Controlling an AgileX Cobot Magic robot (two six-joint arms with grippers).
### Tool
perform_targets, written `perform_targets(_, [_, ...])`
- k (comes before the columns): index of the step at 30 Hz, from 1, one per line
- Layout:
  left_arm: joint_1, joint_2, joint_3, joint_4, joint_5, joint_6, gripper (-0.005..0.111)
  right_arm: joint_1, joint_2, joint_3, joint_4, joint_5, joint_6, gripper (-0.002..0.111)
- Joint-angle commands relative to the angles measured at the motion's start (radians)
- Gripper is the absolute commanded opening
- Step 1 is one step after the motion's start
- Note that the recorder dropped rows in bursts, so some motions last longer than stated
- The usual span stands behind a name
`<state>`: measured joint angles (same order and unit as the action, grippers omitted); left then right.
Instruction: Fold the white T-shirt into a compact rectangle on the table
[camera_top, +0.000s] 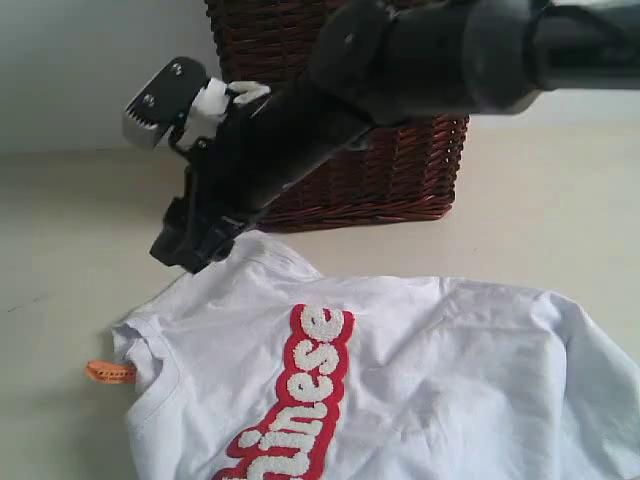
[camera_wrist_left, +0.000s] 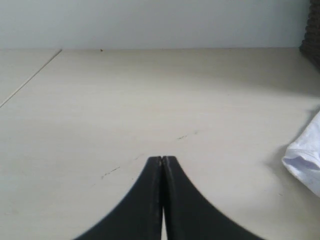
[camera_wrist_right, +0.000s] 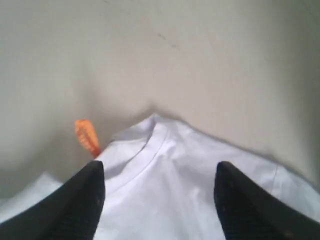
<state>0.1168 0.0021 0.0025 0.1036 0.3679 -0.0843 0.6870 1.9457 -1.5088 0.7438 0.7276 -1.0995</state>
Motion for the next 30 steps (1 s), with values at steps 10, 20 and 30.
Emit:
perform_targets(10, [0.003, -0.002, -0.002, -0.004, -0.007, 0.001, 0.0, -0.625, -0.203, 0.229, -0.491, 0.386, 0.121, 0.062])
perform_targets(20, [0.003, -0.002, -0.002, -0.004, -0.007, 0.001, 0.0, -0.88, -0.239, 0.59, -0.513, 0.103, -0.051, 0.062])
perform_targets(30, [0.003, -0.002, -0.002, -0.004, -0.007, 0.001, 0.0, -0.985, -0.246, 0.746, -0.556, -0.112, -0.052, 0.061])
